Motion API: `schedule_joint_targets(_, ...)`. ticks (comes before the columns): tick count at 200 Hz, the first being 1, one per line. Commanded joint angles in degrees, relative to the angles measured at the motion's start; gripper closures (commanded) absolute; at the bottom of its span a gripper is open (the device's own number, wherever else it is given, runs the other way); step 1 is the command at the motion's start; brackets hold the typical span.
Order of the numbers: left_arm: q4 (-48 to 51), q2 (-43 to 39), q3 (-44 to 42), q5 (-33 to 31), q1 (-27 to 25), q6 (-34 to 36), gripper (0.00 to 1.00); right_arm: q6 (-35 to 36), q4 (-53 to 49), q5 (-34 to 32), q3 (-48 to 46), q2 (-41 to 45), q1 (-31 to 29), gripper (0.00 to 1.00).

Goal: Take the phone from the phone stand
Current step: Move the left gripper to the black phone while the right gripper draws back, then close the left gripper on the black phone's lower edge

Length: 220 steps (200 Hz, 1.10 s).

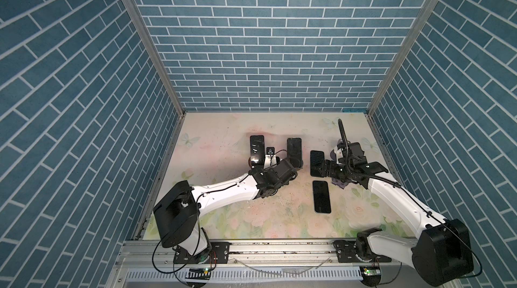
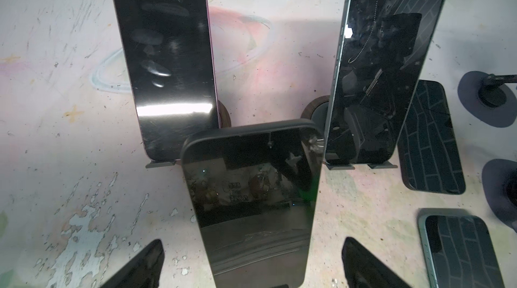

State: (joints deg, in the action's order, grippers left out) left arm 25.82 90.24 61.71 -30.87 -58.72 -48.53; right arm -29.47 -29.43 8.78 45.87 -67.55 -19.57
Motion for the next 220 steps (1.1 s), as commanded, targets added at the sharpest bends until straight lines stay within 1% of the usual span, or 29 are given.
schedule_joint_targets(1,1.8,1.3,1.1,-1.4,-0.3,-1.7,0.0,2.1,0.2,-0.4,-1.8,0.9,-0.3,0.15)
schedule_joint_targets(66,0.3,5.6,2.7,-0.4,-0.3,-1.3,0.0,2.2,0.4,-0.2,-2.4,1.1,-0.2,0.15)
schedule_joint_targets(119,-1.1,7.1,2.4,-1.4,-0.3,-1.1,0.02,2.3,-0.1,-0.4,-2.3,1.5,-0.2,0.15)
schedule_joint_targets(178,-1.6,8.4,2.0,-2.0,-0.3,-1.3,0.1,2.3,-0.3,-0.3,-2.1,1.0,-0.3,0.16)
schedule_joint_targets(197,-1.5,8.1,1.7,-2.4,-0.3,-1.3,0.16,2.2,-0.2,-0.2,-2.1,1.0,-0.3,0.16)
schedule_joint_targets(220,-1.7,7.5,1.3,-2.7,-0.3,-1.1,0.25,2.1,-0.1,-0.2,-2.3,1.0,-0.3,0.16)
